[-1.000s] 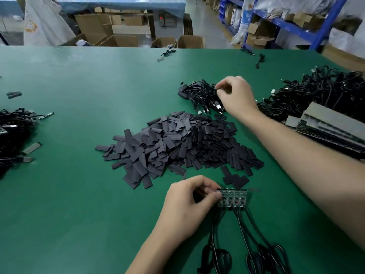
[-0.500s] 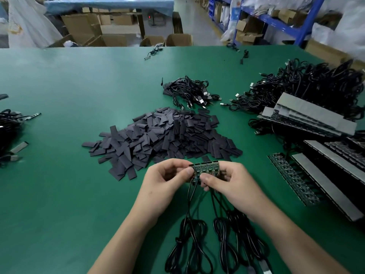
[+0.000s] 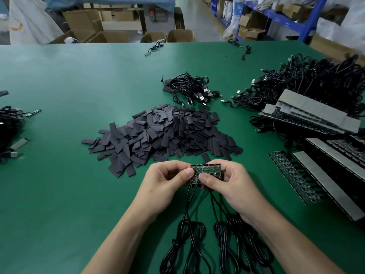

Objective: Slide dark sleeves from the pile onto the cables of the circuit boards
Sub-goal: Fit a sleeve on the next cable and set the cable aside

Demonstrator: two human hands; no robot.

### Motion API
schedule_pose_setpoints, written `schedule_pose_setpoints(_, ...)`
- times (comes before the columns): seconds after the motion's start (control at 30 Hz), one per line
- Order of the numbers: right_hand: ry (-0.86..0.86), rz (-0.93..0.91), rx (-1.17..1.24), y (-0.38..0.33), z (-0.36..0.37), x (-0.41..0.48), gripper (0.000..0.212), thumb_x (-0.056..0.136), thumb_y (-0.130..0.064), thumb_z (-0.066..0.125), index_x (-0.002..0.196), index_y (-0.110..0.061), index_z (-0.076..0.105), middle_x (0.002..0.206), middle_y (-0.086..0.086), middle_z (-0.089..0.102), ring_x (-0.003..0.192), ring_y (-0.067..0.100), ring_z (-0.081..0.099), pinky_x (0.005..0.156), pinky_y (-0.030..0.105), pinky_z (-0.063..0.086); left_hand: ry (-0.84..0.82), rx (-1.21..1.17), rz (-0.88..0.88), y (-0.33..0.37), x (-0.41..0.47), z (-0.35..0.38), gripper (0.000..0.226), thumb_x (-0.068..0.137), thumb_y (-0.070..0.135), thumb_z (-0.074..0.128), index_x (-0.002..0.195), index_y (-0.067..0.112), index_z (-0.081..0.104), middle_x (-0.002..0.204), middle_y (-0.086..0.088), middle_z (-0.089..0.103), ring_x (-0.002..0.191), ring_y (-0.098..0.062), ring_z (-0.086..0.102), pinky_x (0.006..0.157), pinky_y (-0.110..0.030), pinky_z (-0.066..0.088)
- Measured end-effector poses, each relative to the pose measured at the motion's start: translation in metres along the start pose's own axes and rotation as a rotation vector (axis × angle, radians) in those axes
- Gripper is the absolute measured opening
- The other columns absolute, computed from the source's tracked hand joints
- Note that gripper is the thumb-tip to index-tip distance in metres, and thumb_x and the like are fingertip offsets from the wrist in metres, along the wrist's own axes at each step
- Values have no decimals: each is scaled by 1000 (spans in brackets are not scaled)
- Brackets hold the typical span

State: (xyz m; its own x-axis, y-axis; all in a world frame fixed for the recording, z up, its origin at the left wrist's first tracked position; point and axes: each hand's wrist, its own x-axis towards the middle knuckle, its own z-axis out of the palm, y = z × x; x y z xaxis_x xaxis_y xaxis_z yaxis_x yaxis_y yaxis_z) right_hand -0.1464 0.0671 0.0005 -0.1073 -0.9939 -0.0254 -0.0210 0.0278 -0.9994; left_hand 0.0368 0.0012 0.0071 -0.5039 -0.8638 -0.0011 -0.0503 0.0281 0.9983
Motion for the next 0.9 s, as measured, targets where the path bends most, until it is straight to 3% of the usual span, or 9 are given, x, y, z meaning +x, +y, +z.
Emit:
schedule_pose_setpoints(0.07, -11, 7, 23, 2, -1, 0, 10, 93, -10, 75, 93, -19, 79, 91, 9, 79, 85, 20, 74, 82, 31, 60, -3, -26, -10, 0, 0, 1, 22, 88, 24, 71, 93, 5, 79, 82, -7, 75, 72, -9, 63, 70, -18, 49)
schedule_pose_setpoints(0.2, -20, 22, 65, 3, -2, 0, 9, 93, -8, 74, 90, -16, 78, 90, 10, 78, 84, 20, 72, 80, 31, 59, -3, -61, -31, -1, 0, 2, 25, 87, 25, 71, 95, 2, 78, 93, -23, 74, 78, -17, 64, 74, -23, 51)
schedule_pose_setpoints(0.33, -19, 26, 121, 4, -1, 1, 6, 89, -12, 76, 93, -9, 76, 91, 13, 77, 84, 23, 71, 85, 40, 58, -15, -116, -68, 0, -1, 4, 24, 87, 23, 71, 97, 2, 79, 96, -23, 76, 82, -20, 66, 80, -28, 53)
schedule_pose_setpoints(0.47, -41, 5, 171, 7, 0, 3, 14, 87, -20, 78, 96, -9, 77, 94, 11, 78, 87, 20, 71, 85, 30, 58, -30, -231, -102, 0, 0, 5, 23, 85, 23, 71, 98, 6, 81, 99, -20, 77, 85, -21, 70, 82, -28, 58)
schedule_pose_setpoints(0.57, -59, 26, 165, 4, -4, 5, 9, 89, -20, 78, 94, -13, 78, 91, 10, 77, 84, 18, 70, 83, 26, 56, -49, -269, -108, 2, 0, 3, 24, 84, 26, 73, 97, 8, 81, 94, -18, 78, 79, -17, 71, 74, -26, 57)
schedule_pose_setpoints(0.63, -13, 46, 66, 2, -12, 6, 5, 90, -21, 77, 90, -16, 76, 87, 7, 77, 79, 17, 70, 80, 27, 57, -51, -253, -77, 4, 0, 0, 19, 83, 28, 76, 93, 12, 82, 88, -11, 78, 76, -13, 71, 72, -23, 55)
schedule_pose_setpoints(0.73, 128, 15, -266, 2, -27, 4, 8, 93, -30, 76, 92, -22, 73, 85, 1, 76, 80, 19, 71, 84, 42, 59, -51, -172, 49, 5, -1, -6, 10, 85, 33, 81, 85, 23, 82, 83, 1, 75, 77, -8, 65, 75, -19, 53)
schedule_pose_setpoints(0.83, 230, -132, -569, -1, -22, -2, 27, 89, -38, 76, 115, -34, 70, 108, -19, 71, 106, -2, 64, 96, 20, 50, -79, -183, 150, 9, -3, -8, 9, 84, 31, 74, 81, 25, 81, 80, 7, 71, 74, -5, 60, 71, -15, 48)
schedule_pose_setpoints(0.9, 276, -283, -659, -8, -16, -4, 38, 92, -37, 75, 127, -27, 68, 119, -19, 62, 120, 2, 58, 102, 15, 42, -91, -189, 161, 11, -5, -7, 9, 82, 30, 74, 83, 25, 81, 76, 8, 70, 67, -5, 58, 65, -15, 46)
